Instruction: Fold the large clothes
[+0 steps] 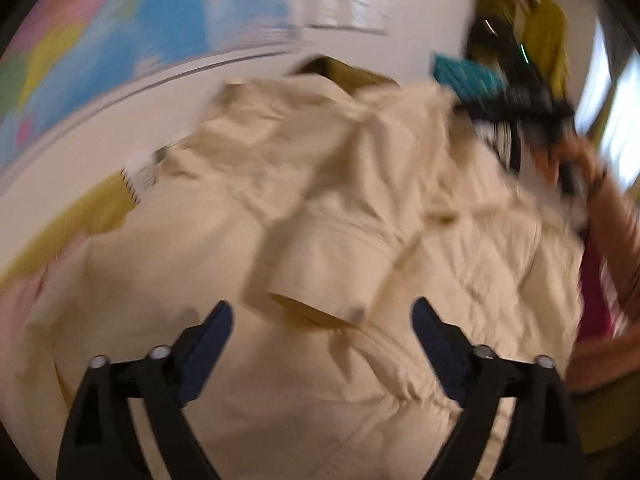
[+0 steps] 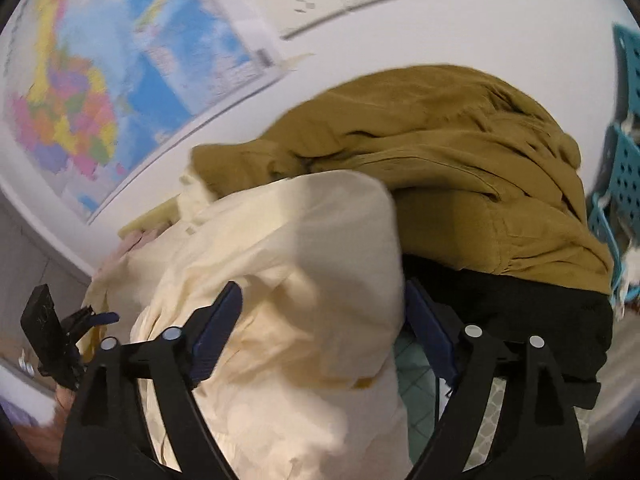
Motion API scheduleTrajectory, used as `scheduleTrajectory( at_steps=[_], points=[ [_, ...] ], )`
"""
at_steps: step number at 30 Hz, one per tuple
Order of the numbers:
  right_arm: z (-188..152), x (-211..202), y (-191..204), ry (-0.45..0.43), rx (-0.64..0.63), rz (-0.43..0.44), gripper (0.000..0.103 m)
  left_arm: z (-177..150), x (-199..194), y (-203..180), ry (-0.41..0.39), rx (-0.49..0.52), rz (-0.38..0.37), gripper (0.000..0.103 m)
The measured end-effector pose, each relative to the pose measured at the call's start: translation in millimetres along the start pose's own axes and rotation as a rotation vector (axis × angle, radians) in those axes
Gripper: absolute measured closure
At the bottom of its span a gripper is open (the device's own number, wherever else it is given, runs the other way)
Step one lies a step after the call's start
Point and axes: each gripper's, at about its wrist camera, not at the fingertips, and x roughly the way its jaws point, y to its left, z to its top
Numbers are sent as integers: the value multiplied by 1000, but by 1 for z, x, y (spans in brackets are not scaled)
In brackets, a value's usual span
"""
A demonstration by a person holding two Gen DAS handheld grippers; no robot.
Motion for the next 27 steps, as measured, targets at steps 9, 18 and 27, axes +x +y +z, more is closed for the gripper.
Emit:
scheduleTrajectory(
  at_steps=[9,18,27],
  points=[
    [-3,1,12,6,-14,-10,17,28,54,-18,109,123,97,94],
    [-17,-61,78,-177,-283,3,31,25,-50,64,-41,-340,-307,99],
    [-18,87,142,120,-483,-52,42,-31,29,125,187,-692,-256,97]
  ],
)
